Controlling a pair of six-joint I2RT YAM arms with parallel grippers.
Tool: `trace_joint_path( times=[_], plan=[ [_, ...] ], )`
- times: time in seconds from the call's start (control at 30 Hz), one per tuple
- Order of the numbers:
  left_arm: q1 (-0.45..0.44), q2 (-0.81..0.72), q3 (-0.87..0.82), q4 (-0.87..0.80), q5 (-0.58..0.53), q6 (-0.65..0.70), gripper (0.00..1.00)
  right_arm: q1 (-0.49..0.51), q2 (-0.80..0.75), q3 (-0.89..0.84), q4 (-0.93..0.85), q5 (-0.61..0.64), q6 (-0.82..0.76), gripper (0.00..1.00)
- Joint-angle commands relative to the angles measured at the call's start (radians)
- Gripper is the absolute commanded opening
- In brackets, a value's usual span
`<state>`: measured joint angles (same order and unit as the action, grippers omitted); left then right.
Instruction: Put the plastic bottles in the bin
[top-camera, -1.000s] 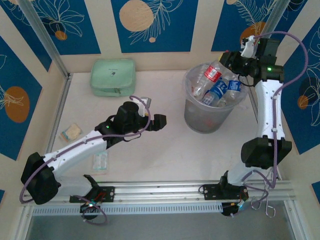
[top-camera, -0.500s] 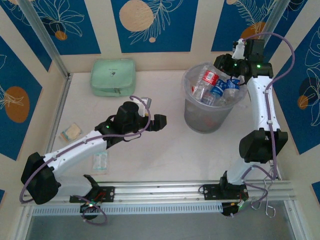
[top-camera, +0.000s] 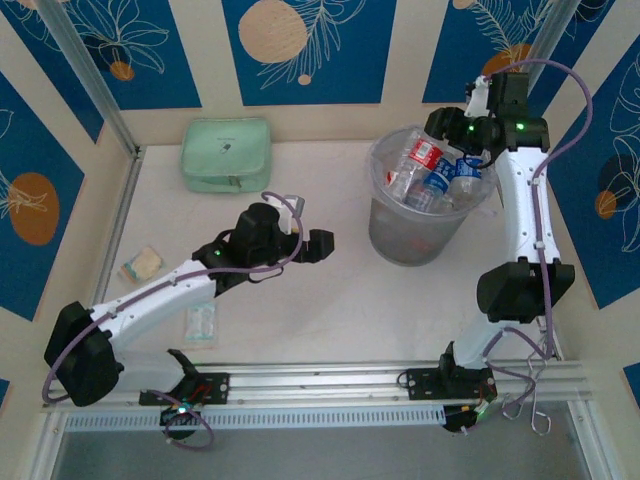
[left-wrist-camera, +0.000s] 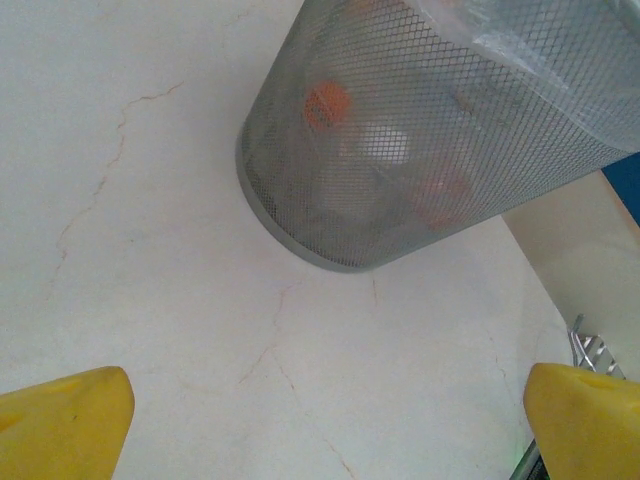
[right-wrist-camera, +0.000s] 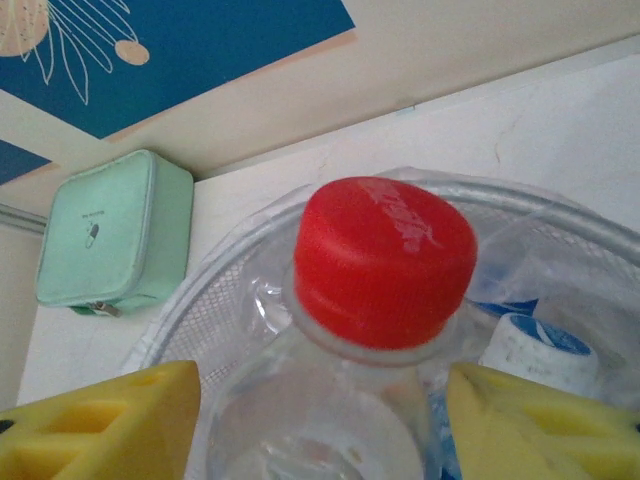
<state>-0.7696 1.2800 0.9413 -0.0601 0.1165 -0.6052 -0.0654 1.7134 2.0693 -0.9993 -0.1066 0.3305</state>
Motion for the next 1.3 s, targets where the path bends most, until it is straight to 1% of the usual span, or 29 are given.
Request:
trace_joint_path(
  times=[0.0, 0.1, 0.27, 0.37, 0.47, 0.53, 0.73, 1.0, 1.13, 1.27],
  plan=[
    [0.009, -0.003, -0.008, 0.018, 0.023, -0.006, 0.99, 0.007, -0.006, 0.096, -0.098, 0.03, -0.025, 0.77],
    [0.009, -0.011, -0.014, 0.012, 0.015, -0.003, 0.99, 0.021, -0.005, 0.145, -0.133, 0.099, -0.042, 0.77],
    [0.01, -0.013, -0.025, 0.016, 0.018, -0.003, 1.0, 0.065, 0.026, 0.145, -0.144, 0.167, -0.065, 0.72],
    [0.01, -0.019, -0.026, 0.007, 0.021, 0.002, 1.0, 0.076, 0.061, 0.134, -0.141, 0.201, -0.066, 0.66],
    [0.012, -0.034, -0.029, -0.005, 0.012, 0.007, 1.0, 0.087, 0.082, 0.115, -0.124, 0.189, -0.067, 0.62],
    [0.015, -0.039, -0.03, -0.003, 0.013, 0.006, 1.0, 0.103, 0.081, 0.089, -0.107, 0.191, -0.074, 0.55],
    [0.023, -0.02, -0.019, 0.041, 0.046, -0.004, 1.0, 0.156, 0.02, -0.048, -0.031, 0.197, -0.087, 0.4],
    [0.031, 0.01, 0.009, 0.049, 0.062, 0.002, 1.0, 0.234, -0.127, -0.299, 0.088, 0.208, -0.101, 0.28],
    [0.04, 0.022, 0.043, 0.05, 0.07, 0.002, 1.0, 0.255, -0.165, -0.388, 0.106, 0.177, -0.089, 0.27],
    [0.057, 0.04, 0.095, 0.042, 0.077, 0.005, 0.99, 0.271, -0.169, -0.46, 0.125, 0.108, -0.085, 0.26]
  ],
)
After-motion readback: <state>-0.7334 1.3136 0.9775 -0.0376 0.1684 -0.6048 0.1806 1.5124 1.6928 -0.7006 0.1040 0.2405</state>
